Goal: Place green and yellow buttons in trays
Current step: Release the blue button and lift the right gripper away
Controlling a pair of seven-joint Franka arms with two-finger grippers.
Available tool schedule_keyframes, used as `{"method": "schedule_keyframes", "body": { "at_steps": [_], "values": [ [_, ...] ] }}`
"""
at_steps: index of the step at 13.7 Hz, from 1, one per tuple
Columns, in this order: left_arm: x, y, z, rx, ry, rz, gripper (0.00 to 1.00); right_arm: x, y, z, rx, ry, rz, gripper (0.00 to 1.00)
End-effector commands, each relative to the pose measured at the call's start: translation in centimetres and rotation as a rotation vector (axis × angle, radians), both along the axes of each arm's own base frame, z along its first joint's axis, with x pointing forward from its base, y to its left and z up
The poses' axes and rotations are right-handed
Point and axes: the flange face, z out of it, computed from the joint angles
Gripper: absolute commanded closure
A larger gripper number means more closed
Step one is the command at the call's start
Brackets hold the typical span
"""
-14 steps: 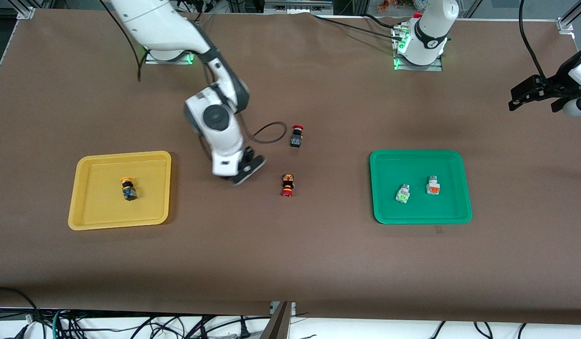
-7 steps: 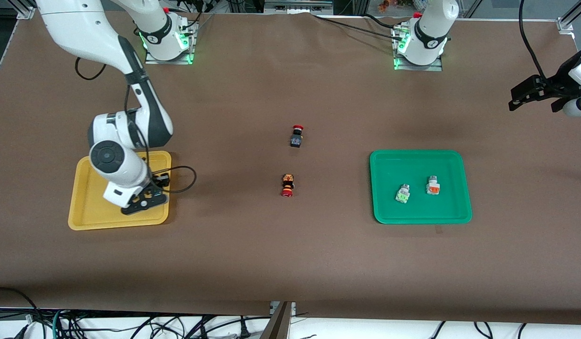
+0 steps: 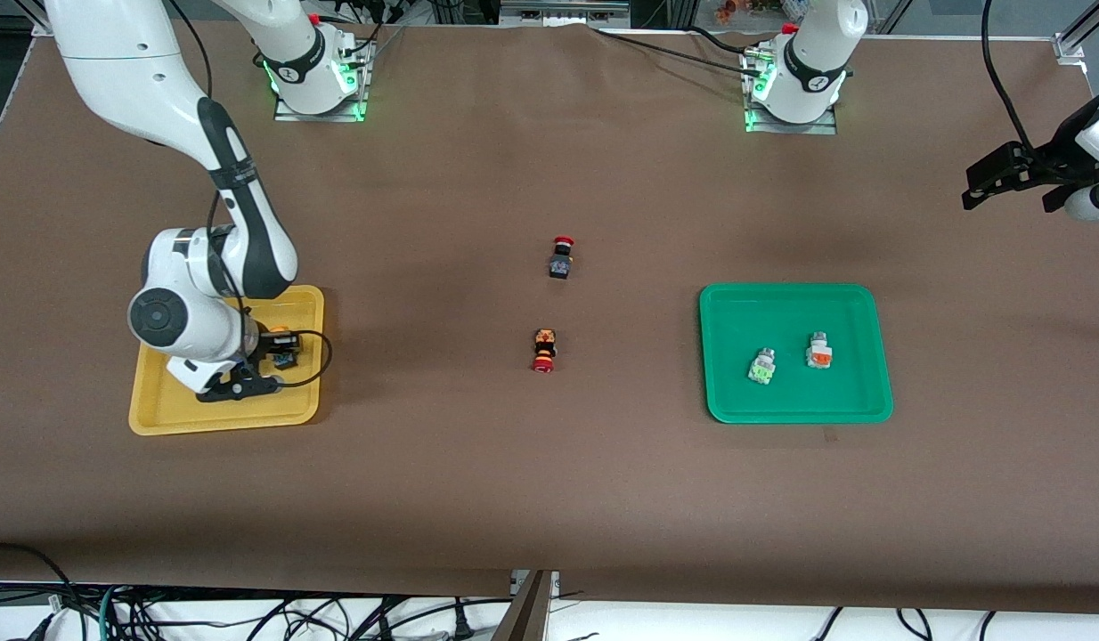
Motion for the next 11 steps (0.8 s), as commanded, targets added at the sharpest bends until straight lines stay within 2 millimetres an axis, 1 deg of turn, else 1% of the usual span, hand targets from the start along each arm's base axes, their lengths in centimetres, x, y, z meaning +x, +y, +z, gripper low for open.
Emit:
{"method": "schedule_keyframes", "body": {
  "at_steps": [1, 2, 4, 6, 7, 8, 9, 11],
  "values": [
    [0.0, 0.0, 0.4, -0.021, -0.001, -0.014, 0.00, 1.5, -1.3, 4.0, 0.040, -0.044, -0.042, 0.00],
    [0.0, 0.0, 0.3, -0.021, 0.000, -0.014, 0.00, 1.9, -1.3, 6.1, 0.044, -0.051, -0.042, 0.00],
    [0.0, -0.1, 0.2, -0.030, 0.001, -0.015, 0.00, 2.6, -1.3, 11.5, 0.052, -0.020, -0.048, 0.00],
    [0.0, -0.1, 0.1, -0.035, 0.003, -0.015, 0.00, 3.5, -1.8, 17.7, 0.048, 0.031, -0.057, 0.00],
    [0.0, -0.1, 0.1, -0.035, 0.003, -0.015, 0.00, 3.4, -1.5, 20.0, 0.049, 0.059, -0.055, 0.00],
    [0.0, -0.1, 0.1, -0.035, 0.003, -0.013, 0.00, 2.7, -1.2, 22.5, 0.050, 0.069, -0.048, 0.00],
    [0.0, -0.1, 0.1, -0.035, 0.003, -0.013, 0.00, 1.5, -1.1, 25.9, 0.059, 0.046, -0.042, 0.00],
    [0.0, -0.1, 0.1, -0.035, 0.003, -0.013, 0.00, -1.4, -0.7, 31.0, 0.072, 0.051, -0.055, 0.00]
  ]
}}
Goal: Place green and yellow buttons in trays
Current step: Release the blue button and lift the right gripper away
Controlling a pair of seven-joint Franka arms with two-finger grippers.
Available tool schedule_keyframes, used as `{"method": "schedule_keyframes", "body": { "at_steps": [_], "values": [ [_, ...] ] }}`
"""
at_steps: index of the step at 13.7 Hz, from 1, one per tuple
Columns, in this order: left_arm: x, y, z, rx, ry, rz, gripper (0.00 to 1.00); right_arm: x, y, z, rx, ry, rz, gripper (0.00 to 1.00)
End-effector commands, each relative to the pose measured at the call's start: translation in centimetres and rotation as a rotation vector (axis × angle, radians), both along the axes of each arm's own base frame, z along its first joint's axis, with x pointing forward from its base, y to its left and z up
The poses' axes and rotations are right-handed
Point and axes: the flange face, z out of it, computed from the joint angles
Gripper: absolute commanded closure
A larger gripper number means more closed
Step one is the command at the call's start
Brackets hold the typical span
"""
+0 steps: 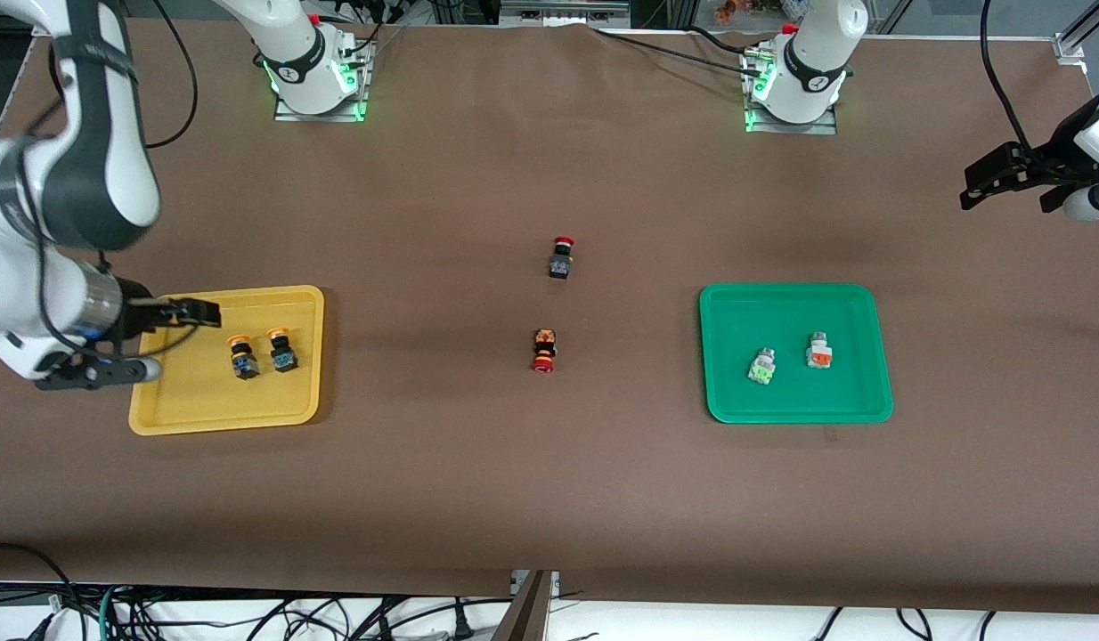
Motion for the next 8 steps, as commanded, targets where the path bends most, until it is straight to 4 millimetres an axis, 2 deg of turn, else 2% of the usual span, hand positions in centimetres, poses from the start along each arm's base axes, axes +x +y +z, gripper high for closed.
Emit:
{"method": "schedule_keyframes", "body": {
  "at_steps": [1, 3, 6, 7, 8],
  "values": [
    [0.0, 0.0, 0.2, -0.029, 0.002, -0.013, 0.00, -3.9, 0.8, 6.7, 0.023, -0.012, -0.043, 0.00],
    [0.0, 0.0, 0.2, -0.029, 0.002, -0.013, 0.00, -5.9, 1.3, 10.4, 0.029, -0.040, -0.060, 0.00],
    [0.0, 0.0, 0.3, -0.029, 0.000, -0.013, 0.00, -8.5, 0.4, 11.7, 0.035, -0.017, -0.058, 0.00],
    [0.0, 0.0, 0.2, -0.029, 0.002, -0.013, 0.00, -8.7, -0.6, 12.0, 0.018, -0.018, -0.072, 0.00],
    [0.0, 0.0, 0.2, -0.029, 0.002, -0.015, 0.00, -8.8, -1.3, 13.4, 0.008, -0.058, -0.084, 0.00]
  ]
}}
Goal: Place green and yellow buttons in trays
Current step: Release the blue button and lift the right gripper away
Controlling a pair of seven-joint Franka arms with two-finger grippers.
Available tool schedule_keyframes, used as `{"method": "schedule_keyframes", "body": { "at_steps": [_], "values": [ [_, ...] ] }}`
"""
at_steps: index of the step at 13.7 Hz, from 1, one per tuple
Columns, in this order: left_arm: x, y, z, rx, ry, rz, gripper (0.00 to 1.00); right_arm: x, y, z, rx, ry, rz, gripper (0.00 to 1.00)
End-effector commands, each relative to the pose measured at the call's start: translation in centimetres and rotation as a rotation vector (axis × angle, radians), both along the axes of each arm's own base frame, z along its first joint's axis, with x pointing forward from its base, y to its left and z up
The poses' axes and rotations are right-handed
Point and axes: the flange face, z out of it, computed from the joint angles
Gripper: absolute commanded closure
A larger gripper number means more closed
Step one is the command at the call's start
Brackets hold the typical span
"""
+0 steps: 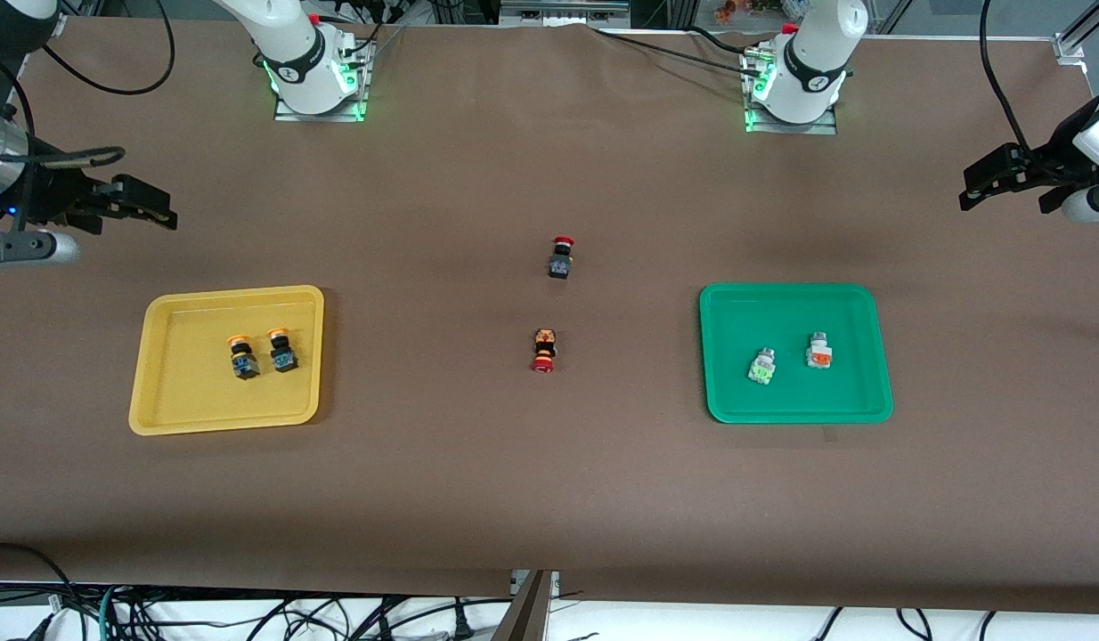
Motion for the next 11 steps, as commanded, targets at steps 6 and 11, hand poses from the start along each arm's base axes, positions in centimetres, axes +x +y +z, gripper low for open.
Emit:
{"method": "schedule_keyframes", "body": {
  "at_steps": [6, 11],
  "values": [
    [-0.1, 0.0, 0.3, -0.028, 0.000, -0.015, 0.00, -0.7, -1.9, 1.6, -0.088, -0.066, -0.052, 0.00],
    [-0.1, 0.0, 0.3, -0.028, 0.000, -0.015, 0.00, -0.1, -1.7, 1.1, -0.071, -0.060, -0.109, 0.00]
  ]
}}
